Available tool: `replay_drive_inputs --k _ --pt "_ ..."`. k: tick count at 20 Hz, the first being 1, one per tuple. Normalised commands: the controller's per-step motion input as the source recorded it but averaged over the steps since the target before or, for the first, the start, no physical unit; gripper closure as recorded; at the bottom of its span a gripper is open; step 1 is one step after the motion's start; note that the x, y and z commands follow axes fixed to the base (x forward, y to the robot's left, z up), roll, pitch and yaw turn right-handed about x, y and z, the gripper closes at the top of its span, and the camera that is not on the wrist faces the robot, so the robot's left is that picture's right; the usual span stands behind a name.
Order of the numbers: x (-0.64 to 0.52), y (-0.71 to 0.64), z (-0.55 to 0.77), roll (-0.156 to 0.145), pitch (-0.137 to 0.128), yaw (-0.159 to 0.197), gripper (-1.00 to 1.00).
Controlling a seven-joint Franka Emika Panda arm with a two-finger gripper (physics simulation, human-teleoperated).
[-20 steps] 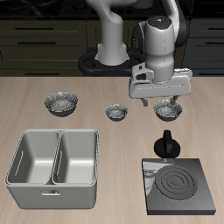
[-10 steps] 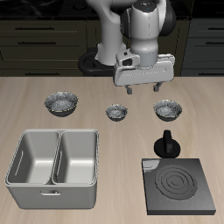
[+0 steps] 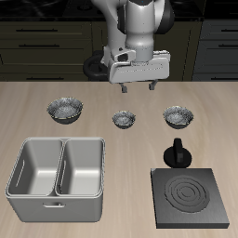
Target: Turn off the stove and place the smallest bowl in the left side of the drainer and the medium bowl in the right side
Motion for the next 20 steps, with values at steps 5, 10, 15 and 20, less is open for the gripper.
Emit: replay_drive_inputs --k 5,10,15,20 --pt "-0.19 -0.35 -0.06 -0.012 -0.018 0.002 -1.0" --pt "-0.03 -0.32 0.03 -0.012 -0.001 -0.045 -1.0" --pt "-0.1 -0.36 0.09 0.063 -0.018 -0.062 -1.0" --pt "-0.15 -0.29 -0.07 0.106 -0.02 -0.058 -1.0"
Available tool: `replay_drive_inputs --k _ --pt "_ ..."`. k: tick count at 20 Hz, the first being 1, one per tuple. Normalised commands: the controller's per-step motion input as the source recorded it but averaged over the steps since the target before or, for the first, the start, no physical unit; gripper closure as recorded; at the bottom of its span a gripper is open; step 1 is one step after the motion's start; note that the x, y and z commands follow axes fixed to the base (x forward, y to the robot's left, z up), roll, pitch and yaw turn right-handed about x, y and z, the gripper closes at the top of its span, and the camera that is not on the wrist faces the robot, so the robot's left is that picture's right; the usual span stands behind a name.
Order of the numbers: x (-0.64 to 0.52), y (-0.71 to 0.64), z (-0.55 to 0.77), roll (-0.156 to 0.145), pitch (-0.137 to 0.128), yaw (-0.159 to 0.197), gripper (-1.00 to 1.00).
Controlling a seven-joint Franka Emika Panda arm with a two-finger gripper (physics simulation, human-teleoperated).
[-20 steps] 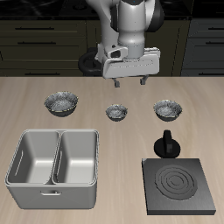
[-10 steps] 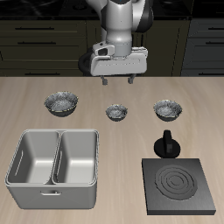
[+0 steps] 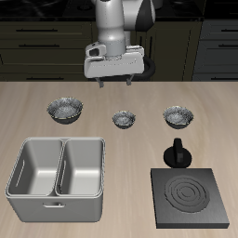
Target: Turn off the stove and place the smallest bowl in the left side of the drainer and the medium bowl in the right side
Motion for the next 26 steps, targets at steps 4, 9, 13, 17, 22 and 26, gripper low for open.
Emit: replay_drive_inputs --k 4,9,13,17,22,26 --pt "-0.06 -0.28 -0.11 -0.032 -0.03 -0.069 -1.0" --pt "0.03 -0.3 -0.17 -0.006 -0.006 -0.055 -1.0" --pt "-0.04 -0.18 -0.1 -0.012 0.0 -0.041 -1.0" --pt "-0.08 0.06 -0.13 -0.023 -0.022 0.025 -1.0" --pt "-0.08 0.07 -0.12 0.008 -0.005 -0.019 -1.0" --pt "-0.02 -0.03 -0.12 0.001 -0.018 -0.007 -1.0"
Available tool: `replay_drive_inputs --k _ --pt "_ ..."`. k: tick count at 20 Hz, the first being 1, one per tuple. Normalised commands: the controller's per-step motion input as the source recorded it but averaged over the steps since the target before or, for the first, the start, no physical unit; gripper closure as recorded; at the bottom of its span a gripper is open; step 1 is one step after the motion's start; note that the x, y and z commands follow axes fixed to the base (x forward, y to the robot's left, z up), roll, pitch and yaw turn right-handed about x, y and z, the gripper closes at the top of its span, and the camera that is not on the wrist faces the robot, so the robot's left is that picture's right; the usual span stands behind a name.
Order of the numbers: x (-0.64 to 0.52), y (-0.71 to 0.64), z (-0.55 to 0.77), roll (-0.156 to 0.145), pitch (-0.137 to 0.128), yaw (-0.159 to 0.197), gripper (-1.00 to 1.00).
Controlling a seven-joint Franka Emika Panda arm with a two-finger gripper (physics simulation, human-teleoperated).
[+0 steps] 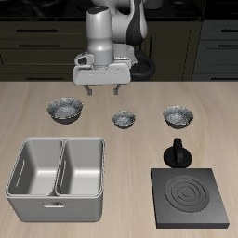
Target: Turn off the stove and place the smallest bowl in the left side of the drainer and the medium bowl in the right side
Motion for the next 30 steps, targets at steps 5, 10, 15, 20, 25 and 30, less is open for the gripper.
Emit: replay_drive_inputs --k 5,10,15,20,25,30 --pt "0.04 0.05 -0.37 -0.038 0.001 -0.004 -1.0" --pt "-0.06 0.26 -0.35 -0.066 -0.036 0.041 -1.0" --pt "0.02 0.1 -0.2 0.011 0.012 -0.056 -1.0" --pt "0.11 0.02 -0.08 0.002 0.016 -0.035 -1.0" --pt "0.17 -0.01 -0.15 -0.01 0.022 -0.036 -1.0" --pt "0.13 0.13 -0.18 0.001 0.033 -0.007 -1.0"
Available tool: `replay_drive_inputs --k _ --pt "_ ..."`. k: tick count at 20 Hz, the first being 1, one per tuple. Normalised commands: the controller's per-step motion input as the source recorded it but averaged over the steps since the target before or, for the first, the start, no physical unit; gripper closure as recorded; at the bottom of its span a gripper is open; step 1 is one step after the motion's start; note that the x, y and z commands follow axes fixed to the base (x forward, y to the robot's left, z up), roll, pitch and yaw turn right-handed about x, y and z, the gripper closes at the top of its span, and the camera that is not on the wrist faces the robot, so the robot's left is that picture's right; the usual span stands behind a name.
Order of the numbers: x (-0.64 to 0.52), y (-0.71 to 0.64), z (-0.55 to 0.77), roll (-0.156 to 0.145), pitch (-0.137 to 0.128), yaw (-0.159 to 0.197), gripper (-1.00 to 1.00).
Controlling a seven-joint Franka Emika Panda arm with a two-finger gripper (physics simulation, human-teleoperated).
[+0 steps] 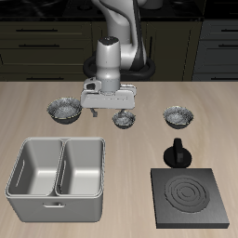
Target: Turn off the stove and place the smallest bowl in the left side of the drainer and the medium bowl in the right side
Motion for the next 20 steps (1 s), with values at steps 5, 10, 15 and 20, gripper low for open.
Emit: replay_drive_inputs --k 5,10,15,20 --pt "0.06 0.13 -0.14 0.016 0.03 0.004 -1.0" --pt "0.03 0.19 -0.23 0.05 0.038 -0.02 1.0" --pt "-0.04 -0.06 -0.03 0.018 0.012 -0.022 1.0" --pt "-0.1 -0.12 0.15 -0.002 -0.027 -0.048 1.0"
